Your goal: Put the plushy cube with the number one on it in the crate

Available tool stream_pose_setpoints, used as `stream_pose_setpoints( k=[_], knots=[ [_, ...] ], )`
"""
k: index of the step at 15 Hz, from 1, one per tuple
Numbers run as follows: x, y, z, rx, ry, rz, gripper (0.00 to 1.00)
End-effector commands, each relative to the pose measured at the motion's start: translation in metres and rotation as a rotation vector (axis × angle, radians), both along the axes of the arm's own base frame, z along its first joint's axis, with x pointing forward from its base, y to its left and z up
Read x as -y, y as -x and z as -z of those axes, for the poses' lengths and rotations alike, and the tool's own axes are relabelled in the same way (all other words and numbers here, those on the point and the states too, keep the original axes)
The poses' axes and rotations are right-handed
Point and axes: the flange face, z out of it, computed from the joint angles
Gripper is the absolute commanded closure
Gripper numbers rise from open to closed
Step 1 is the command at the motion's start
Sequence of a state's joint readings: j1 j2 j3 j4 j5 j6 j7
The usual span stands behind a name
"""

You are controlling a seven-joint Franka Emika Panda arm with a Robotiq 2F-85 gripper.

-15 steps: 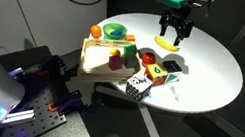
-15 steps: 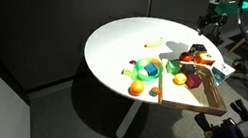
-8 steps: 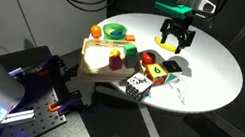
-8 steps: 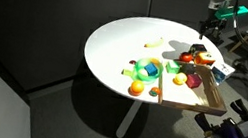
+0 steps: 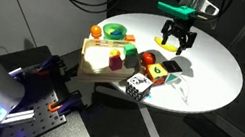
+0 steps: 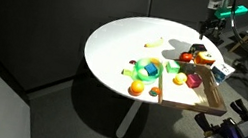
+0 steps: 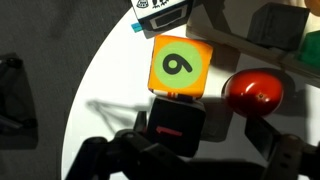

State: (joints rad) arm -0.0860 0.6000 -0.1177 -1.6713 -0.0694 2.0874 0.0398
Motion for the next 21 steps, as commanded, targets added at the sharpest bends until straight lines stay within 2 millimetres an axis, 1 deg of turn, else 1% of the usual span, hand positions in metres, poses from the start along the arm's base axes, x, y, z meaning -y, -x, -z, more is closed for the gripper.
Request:
stream_pose_setpoints(
  k=[1, 4, 10, 17, 21],
  knots=[
    [0.0, 0.0, 0.0, -0.001, 0.0, 0.0, 0.0],
    [0.002, -0.001, 0.0, -0.004, 0.0, 0.002, 0.0],
    [0.008, -0.004, 0.013, -0.012, -0.005, 0.013, 0.0],
    [0.014, -0.009, 0.041, -0.004, 0.006, 0.015, 0.0],
    [0.014, -0.015, 0.053, 0.014, 0.006, 0.01, 0.0]
  ],
)
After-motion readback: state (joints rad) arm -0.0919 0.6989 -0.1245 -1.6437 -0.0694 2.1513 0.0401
